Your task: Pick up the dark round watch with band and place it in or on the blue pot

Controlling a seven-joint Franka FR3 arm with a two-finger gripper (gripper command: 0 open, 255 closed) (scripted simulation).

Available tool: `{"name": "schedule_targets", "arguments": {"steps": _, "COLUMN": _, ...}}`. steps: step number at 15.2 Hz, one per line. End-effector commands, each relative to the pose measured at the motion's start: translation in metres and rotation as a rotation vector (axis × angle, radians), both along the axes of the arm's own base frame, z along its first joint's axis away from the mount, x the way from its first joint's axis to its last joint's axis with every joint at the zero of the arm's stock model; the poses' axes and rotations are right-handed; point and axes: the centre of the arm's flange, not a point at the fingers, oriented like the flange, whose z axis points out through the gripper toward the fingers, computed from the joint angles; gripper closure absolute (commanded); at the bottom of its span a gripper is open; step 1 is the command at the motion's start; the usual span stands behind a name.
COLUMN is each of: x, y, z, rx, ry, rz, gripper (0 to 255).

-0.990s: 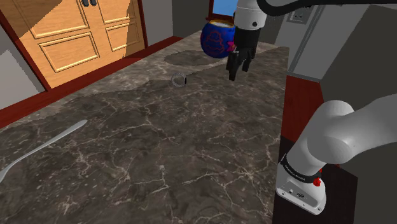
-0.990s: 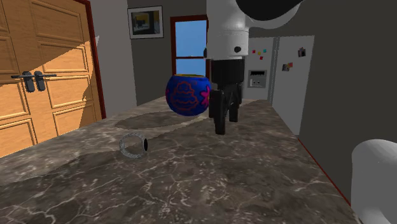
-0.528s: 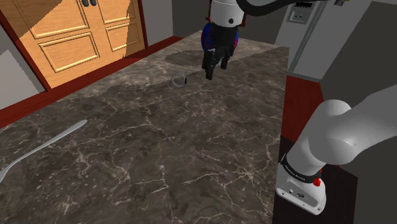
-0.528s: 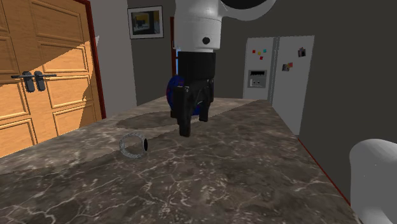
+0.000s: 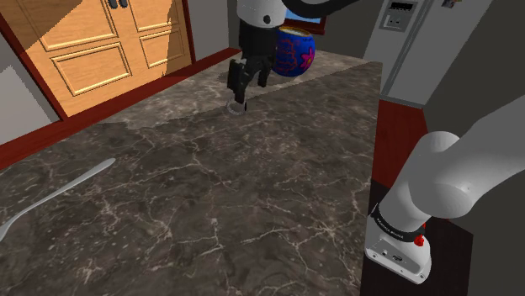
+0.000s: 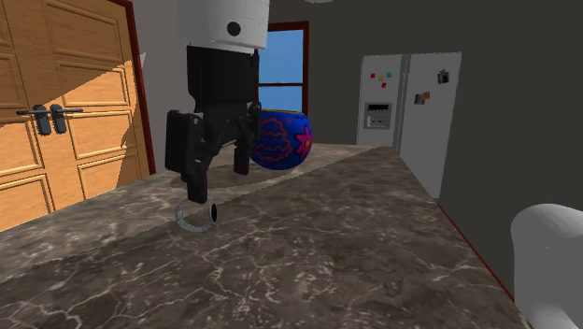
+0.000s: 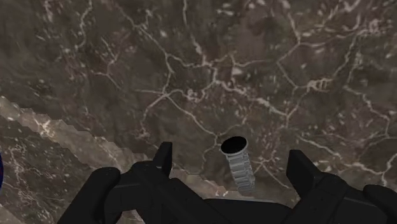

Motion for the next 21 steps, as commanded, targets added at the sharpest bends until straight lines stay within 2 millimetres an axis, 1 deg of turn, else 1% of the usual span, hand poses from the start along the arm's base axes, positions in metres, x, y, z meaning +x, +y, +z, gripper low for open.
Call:
{"name": "schedule_targets", "arguments": {"steps": 1, "x": 0.005, "y": 0.008, "z": -0.006, "rx": 0.0, "ry": -0.009, "rz": 0.007, "gripper": 0}}
{"name": "schedule_targets", "arguments": {"steps": 6, "x": 0.01, "y": 0.007, "z": -0.032, "rx": 0.0, "ry": -0.009, "rz": 0.007, "gripper": 0}}
{"name": "schedule_targets", "arguments": {"steps": 7, "x": 0.011, "y": 0.006, "z": -0.04, "rx": 0.0, "ry": -0.009, "rz": 0.007, "gripper": 0}}
{"name": "schedule_targets", "arguments": {"steps": 15, "x": 0.011, "y": 0.006, "z": -0.04, "rx": 0.0, "ry": -0.009, "rz": 0.007, "gripper": 0}}
{"name": "schedule_targets", "arguments": {"steps": 16, "x": 0.011, "y": 0.006, "z": -0.04, "rx": 0.0, "ry": -0.009, "rz": 0.007, "gripper": 255}}
{"name": "schedule_targets", "arguments": {"steps": 21, "x": 0.011, "y": 0.006, "z": -0.04, "rx": 0.0, "ry": -0.009, "rz": 0.007, "gripper": 255}}
